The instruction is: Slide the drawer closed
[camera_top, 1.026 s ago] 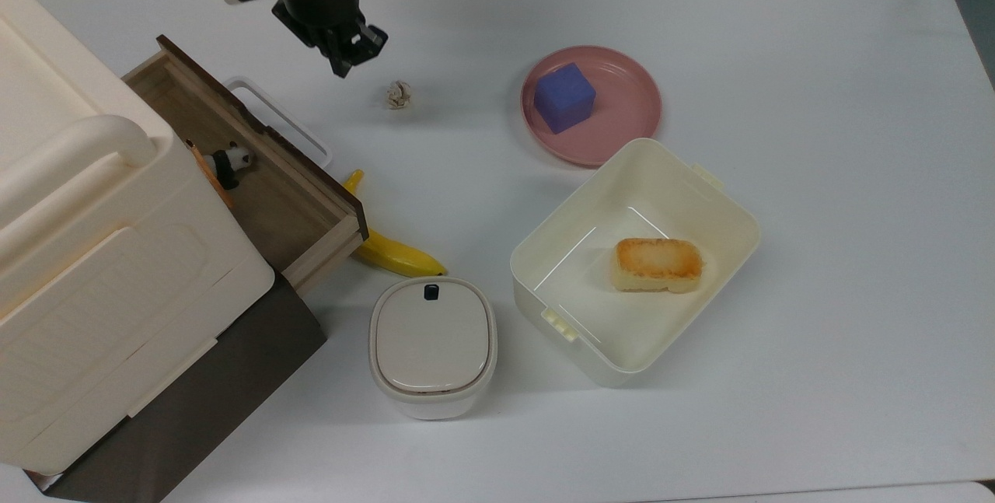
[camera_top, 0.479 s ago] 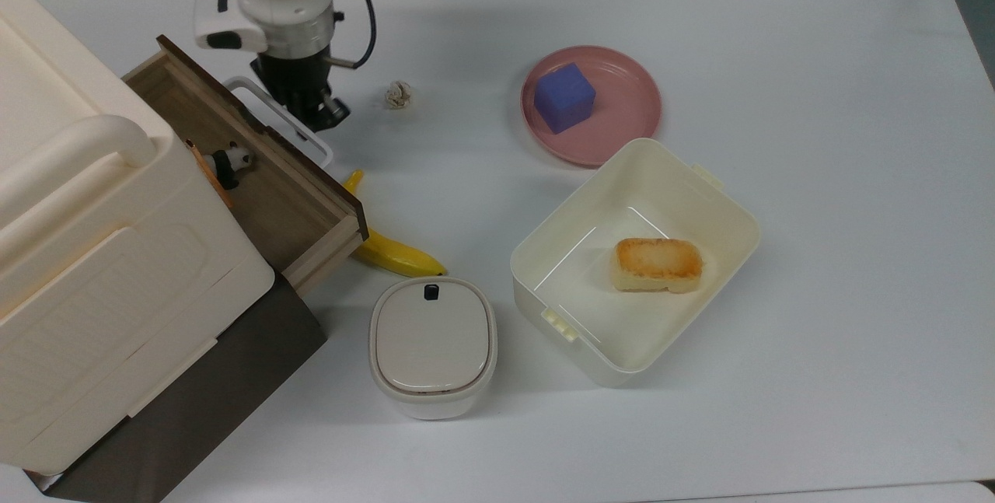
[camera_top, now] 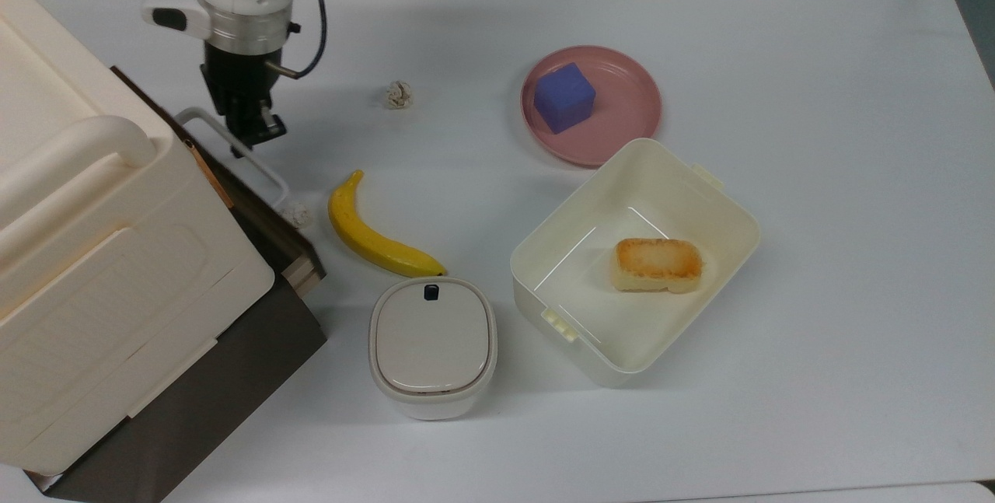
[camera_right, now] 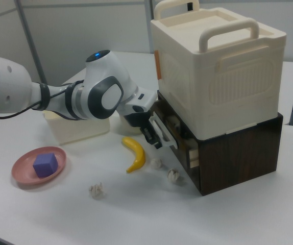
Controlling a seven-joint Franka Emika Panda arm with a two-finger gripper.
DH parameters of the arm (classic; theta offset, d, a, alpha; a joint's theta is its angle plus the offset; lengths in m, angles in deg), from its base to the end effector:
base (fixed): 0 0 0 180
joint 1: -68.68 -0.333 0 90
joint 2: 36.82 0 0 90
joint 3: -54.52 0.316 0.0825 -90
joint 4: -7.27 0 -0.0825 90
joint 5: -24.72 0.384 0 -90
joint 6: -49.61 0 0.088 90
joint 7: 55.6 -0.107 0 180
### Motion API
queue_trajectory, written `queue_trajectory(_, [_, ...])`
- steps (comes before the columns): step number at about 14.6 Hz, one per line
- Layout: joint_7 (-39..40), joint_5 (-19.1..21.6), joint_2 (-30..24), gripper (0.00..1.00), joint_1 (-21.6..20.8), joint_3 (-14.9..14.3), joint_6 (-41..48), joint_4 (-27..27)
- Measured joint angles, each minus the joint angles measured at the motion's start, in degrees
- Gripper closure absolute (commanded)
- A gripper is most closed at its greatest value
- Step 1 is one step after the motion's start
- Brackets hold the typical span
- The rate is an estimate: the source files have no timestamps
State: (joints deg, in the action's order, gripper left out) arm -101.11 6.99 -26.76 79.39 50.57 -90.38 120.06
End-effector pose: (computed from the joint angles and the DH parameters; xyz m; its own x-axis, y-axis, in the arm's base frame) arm 0.5995 -0.1556 0.4147 0.6196 -0.6900 0.3741 -0.7442 -0.6679 0.0007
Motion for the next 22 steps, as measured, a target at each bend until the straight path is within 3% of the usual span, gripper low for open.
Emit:
queue_trajectory(5, [-10.1, -9.0, 0.1, 1.00, 0.5, -1.0, -2.3, 0.0])
queue_trajectory(12, [-14.3, -9.9, 0.1, 1.00, 1.1, -2.2, -4.7, 0.1])
queue_trajectory(16, [-11.3, -10.5, -0.4, 1.00, 0.2, -1.7, -1.0, -0.4])
queue_trajectory(18, [-3.0, -5.1, -2.4, 1.00, -1.4, 0.3, 8.7, -1.6])
queue_trajectory(20, [8.6, 3.1, -4.5, 1.00, -2.1, 2.2, 19.5, -4.3])
queue_trajectory(22, [20.4, 9.2, -6.7, 1.00, -2.2, 2.8, 29.4, -8.4])
